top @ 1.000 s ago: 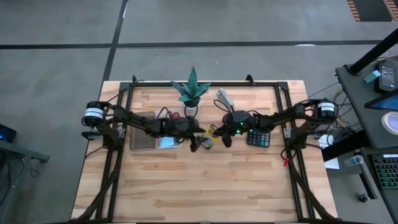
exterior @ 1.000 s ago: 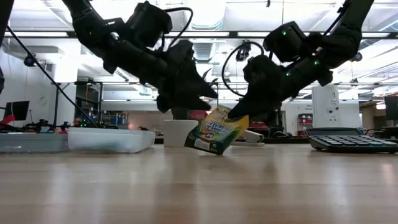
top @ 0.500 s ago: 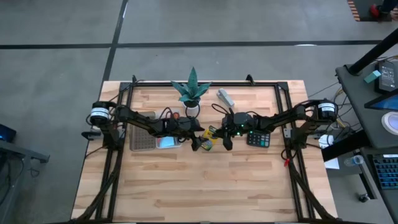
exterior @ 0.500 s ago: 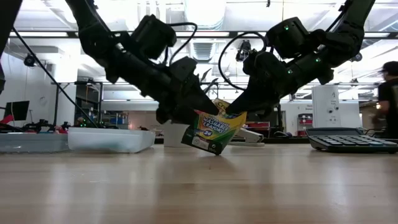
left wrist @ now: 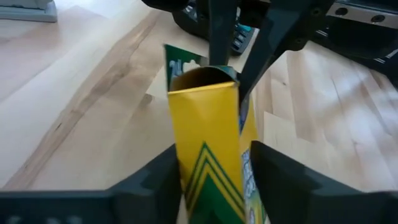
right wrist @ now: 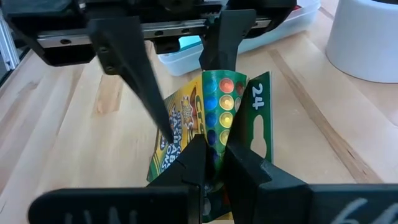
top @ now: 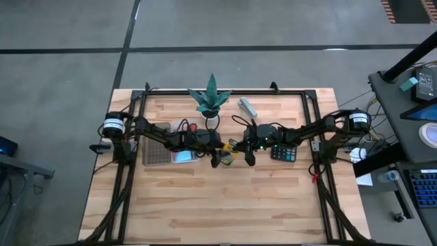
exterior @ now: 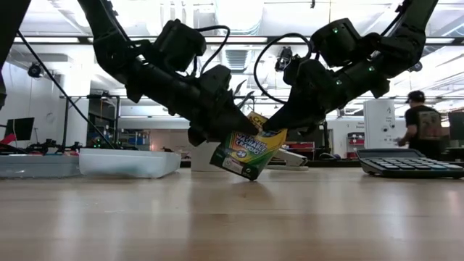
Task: Pack school essentials
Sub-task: Put the yellow crayon box into the white and black box
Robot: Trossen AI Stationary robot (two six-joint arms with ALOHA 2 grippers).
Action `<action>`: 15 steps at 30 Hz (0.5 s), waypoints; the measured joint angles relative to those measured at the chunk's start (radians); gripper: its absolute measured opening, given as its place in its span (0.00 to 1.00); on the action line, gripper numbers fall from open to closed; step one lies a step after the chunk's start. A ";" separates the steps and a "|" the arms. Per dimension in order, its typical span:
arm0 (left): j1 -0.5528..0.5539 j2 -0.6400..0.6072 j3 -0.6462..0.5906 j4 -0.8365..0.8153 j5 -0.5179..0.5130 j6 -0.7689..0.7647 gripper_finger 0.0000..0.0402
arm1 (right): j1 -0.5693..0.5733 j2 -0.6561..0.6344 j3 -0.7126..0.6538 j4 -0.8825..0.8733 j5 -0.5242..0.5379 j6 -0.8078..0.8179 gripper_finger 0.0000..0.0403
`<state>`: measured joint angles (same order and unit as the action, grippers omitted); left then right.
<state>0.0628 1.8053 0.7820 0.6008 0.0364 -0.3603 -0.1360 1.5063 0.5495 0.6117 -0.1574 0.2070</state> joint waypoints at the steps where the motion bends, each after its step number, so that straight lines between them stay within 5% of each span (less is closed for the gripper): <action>1: 0.001 0.000 0.000 0.000 0.000 0.000 0.38 | 0.000 0.000 0.000 0.000 0.000 0.000 0.08; 8: 0.000 -0.002 0.000 0.001 0.004 0.000 0.18 | 0.000 0.000 0.000 0.000 -0.002 -0.002 0.08; 15: -0.002 -0.002 0.000 0.002 0.007 0.000 0.16 | 0.001 0.000 0.000 0.001 -0.007 0.014 0.14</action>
<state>0.0612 1.8038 0.7818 0.6026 0.0433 -0.3599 -0.1352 1.5063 0.5495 0.6123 -0.1643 0.2206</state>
